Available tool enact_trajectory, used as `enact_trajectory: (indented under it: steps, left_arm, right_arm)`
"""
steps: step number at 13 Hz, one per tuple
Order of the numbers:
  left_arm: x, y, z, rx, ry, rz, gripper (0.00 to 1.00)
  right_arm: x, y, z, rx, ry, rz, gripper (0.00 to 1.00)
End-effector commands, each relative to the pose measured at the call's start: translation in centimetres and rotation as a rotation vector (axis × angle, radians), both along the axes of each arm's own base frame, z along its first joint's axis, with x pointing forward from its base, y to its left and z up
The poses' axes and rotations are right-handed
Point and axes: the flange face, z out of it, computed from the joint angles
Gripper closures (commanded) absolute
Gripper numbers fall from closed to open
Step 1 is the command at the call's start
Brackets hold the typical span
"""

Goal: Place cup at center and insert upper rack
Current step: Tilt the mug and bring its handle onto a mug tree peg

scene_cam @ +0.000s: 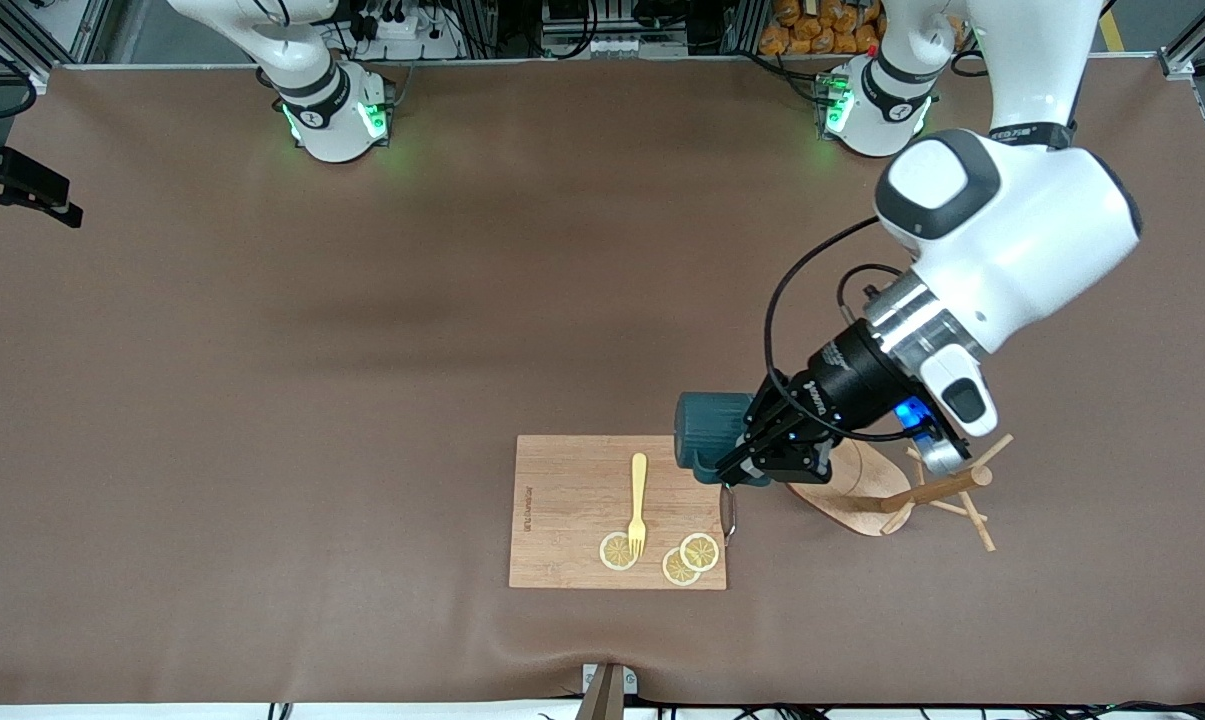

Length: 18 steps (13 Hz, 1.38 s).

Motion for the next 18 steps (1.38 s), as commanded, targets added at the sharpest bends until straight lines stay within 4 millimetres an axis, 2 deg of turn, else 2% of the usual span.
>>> enact_trajectory:
  steps: [1, 5, 7, 8, 9, 13, 18]
  left_arm:
    - [-0.3, 1.6, -1.5, -0.005, -0.004, -0.056, 1.0]
    - [0.5, 5.6, -2.6, -0.048, 0.025, -0.16, 1.0]
    - [0.8, 8.9, -3.3, -0.088, 0.037, -0.243, 1.0]
    - [0.7, 9.7, -3.5, -0.089, 0.032, -0.282, 1.0]
    - [1.1, 11.3, -4.6, -0.092, 0.043, -0.298, 1.0]
    - [1.8, 15.3, -7.8, -0.141, 0.061, -0.369, 1.0]
    - [2.6, 19.1, -10.6, -0.194, 0.068, -0.379, 1.0]
  right_arm:
    - [-0.5, 0.8, 0.9, -0.005, -0.027, 0.003, 0.0]
    - [-0.5, 1.2, 1.0, -0.002, -0.029, 0.01, 0.0]
    - [-0.5, 1.5, 1.0, -0.002, -0.029, 0.016, 0.0]
    - [-0.6, 1.9, 1.1, -0.001, -0.029, 0.024, 0.0]
    - [-0.6, 2.0, 1.1, 0.0, -0.029, 0.024, 0.0]
    - [-0.5, 2.0, 0.9, 0.0, -0.026, 0.024, 0.0]
    - [-0.5, 2.0, 0.6, 0.001, -0.02, 0.024, 0.0]
